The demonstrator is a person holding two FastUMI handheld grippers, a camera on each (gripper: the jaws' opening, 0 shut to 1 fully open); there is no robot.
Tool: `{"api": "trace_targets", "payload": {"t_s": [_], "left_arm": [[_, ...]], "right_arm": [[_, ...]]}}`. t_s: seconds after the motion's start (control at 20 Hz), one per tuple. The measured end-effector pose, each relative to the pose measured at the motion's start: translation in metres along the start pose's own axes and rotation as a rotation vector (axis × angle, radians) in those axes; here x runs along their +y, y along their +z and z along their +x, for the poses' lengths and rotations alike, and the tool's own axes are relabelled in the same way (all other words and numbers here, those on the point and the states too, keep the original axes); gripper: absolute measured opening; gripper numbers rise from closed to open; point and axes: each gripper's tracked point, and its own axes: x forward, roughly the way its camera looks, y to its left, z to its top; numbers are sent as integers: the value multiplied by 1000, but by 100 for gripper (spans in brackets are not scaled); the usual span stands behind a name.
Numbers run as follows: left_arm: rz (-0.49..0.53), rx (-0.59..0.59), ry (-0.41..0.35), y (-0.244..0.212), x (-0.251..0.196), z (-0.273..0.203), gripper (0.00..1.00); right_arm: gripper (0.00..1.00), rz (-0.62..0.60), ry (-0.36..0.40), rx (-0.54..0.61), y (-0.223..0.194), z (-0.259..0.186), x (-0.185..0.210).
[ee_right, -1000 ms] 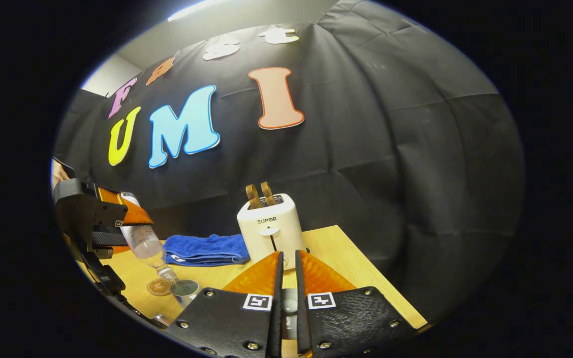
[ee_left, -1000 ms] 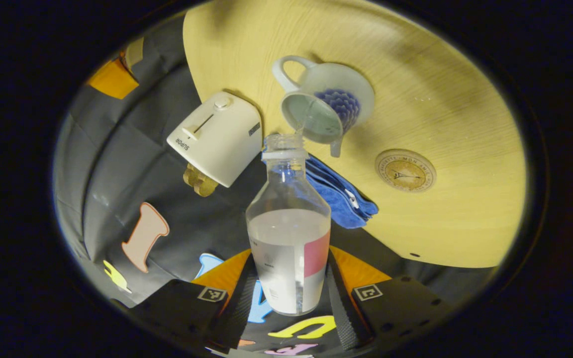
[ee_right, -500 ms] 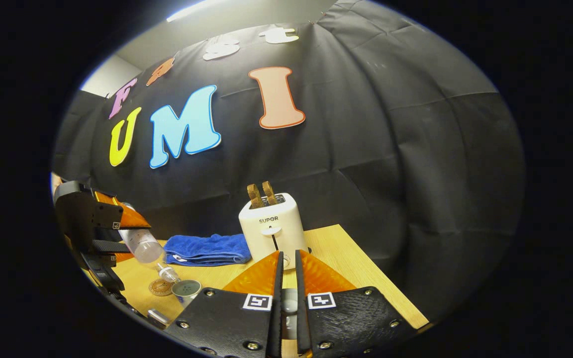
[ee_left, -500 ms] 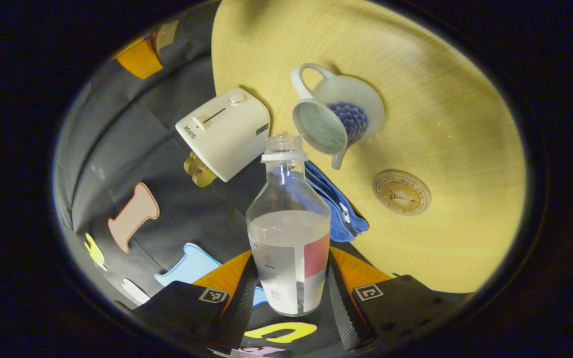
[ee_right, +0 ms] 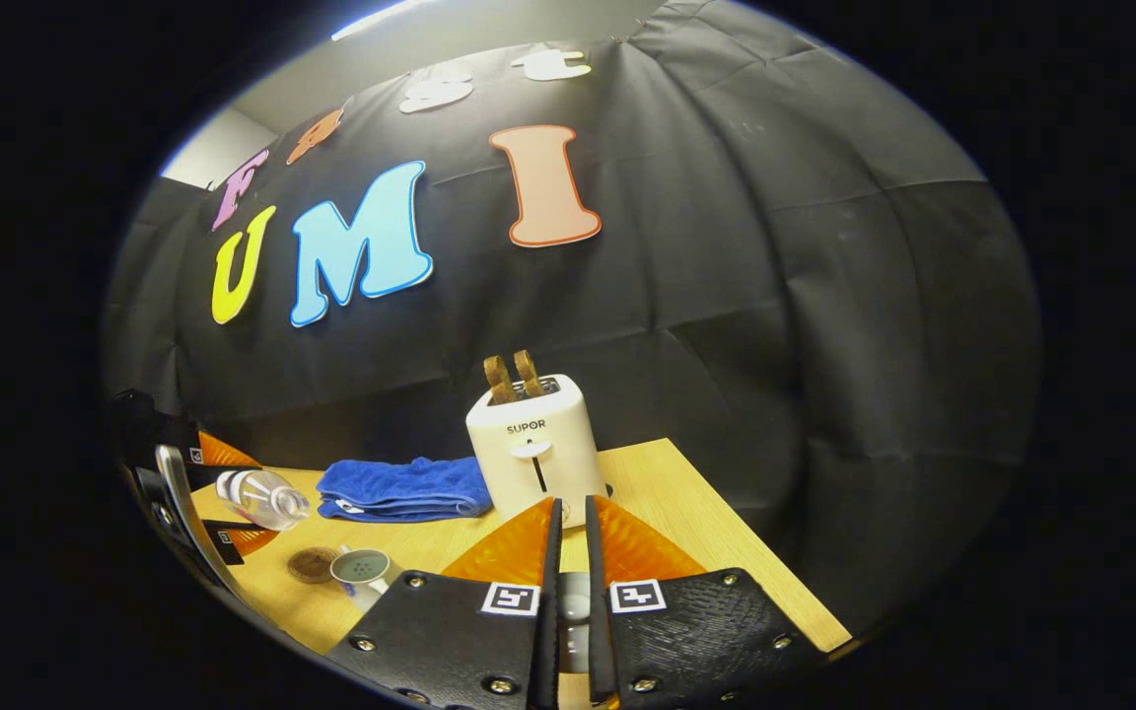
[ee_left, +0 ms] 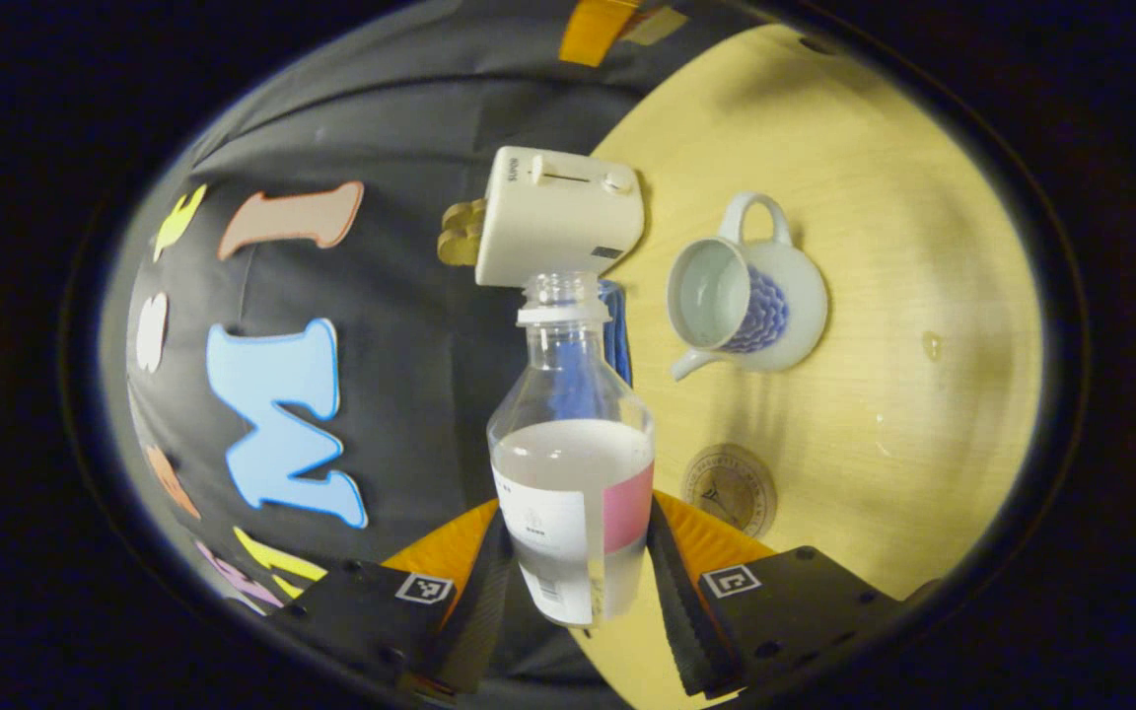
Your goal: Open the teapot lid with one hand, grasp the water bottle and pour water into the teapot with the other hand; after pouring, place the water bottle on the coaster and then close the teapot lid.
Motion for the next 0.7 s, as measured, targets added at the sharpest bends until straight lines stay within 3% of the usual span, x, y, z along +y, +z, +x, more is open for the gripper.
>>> {"api": "trace_targets", "payload": {"t_s": [0.3, 0.45, 0.7], "left_arm": [[-606, -100, 67, 8, -18, 14, 84], [-890, -165, 46, 32, -31, 13, 84], [-1207, -282, 69, 60, -29, 14, 83]], "right_arm": [[12, -18, 1, 11, -4, 1, 3], [12, -27, 7, 19, -7, 3, 5], [12, -33, 7, 26, -12, 5, 6]]}}
